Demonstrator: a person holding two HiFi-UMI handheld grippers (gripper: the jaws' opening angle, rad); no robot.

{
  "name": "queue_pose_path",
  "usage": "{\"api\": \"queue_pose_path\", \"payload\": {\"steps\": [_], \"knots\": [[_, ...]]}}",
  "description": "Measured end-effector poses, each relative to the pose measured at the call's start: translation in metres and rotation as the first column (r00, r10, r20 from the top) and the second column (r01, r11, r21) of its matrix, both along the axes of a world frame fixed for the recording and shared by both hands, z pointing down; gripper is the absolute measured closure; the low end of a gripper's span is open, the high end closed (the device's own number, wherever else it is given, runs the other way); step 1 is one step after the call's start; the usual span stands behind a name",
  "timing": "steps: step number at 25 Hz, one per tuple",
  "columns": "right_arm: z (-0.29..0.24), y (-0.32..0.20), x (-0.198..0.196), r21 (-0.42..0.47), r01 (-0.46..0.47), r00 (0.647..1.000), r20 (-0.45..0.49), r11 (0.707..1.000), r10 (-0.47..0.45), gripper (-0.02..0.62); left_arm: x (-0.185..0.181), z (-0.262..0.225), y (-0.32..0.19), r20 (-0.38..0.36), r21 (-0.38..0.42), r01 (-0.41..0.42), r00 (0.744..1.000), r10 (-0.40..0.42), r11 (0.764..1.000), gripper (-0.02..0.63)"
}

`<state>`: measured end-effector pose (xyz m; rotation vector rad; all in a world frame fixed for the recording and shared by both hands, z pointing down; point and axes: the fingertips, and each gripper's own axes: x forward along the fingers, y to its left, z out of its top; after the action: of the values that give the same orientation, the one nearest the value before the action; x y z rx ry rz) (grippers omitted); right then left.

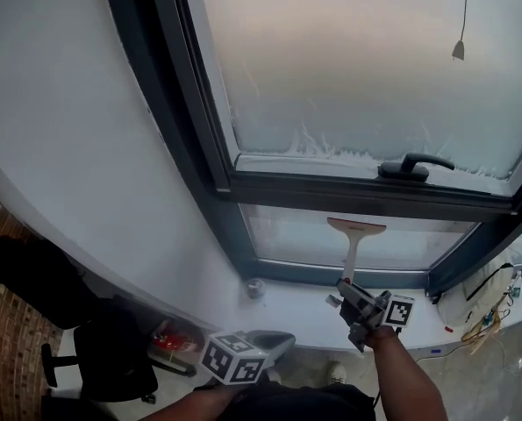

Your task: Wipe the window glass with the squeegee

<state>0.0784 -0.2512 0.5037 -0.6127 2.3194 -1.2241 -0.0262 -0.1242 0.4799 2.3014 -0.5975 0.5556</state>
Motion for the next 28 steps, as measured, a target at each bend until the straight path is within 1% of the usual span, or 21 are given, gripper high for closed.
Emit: {"api": "queue_pose_path", "payload": {"steps": [7, 13, 20, 28], "knots": [[0.006, -0.009, 0.023, -0.026, 0.009, 1.0, 0.006, 1.0, -0.009, 0.506, 0.019, -0.005, -0.002, -0.001, 0.023, 0.039, 0.999, -0.039, 0.999, 0.606], [0.006, -0.011, 0.029, -0.024, 0.037, 0.999, 0.01, 0.999, -0.037, 0.507, 0.028, -0.008, -0.001, 0.004, 0.031, 0.071, 0.997, -0.071, 0.997, 0.606], [0.009, -0.011, 0.035, -0.029, 0.05, 0.999, 0.017, 0.998, -0.049, 0.508, 0.04, -0.006, 0.002, 0.012, 0.027, 0.078, 0.997, -0.078, 0.997, 0.606], [0.023, -0.011, 0.038, -0.056, 0.051, 0.998, 0.026, 0.997, -0.05, 0.508, 0.047, -0.002, 0.002, 0.022, 0.01, 0.083, 0.996, -0.083, 0.997, 0.606]]}}
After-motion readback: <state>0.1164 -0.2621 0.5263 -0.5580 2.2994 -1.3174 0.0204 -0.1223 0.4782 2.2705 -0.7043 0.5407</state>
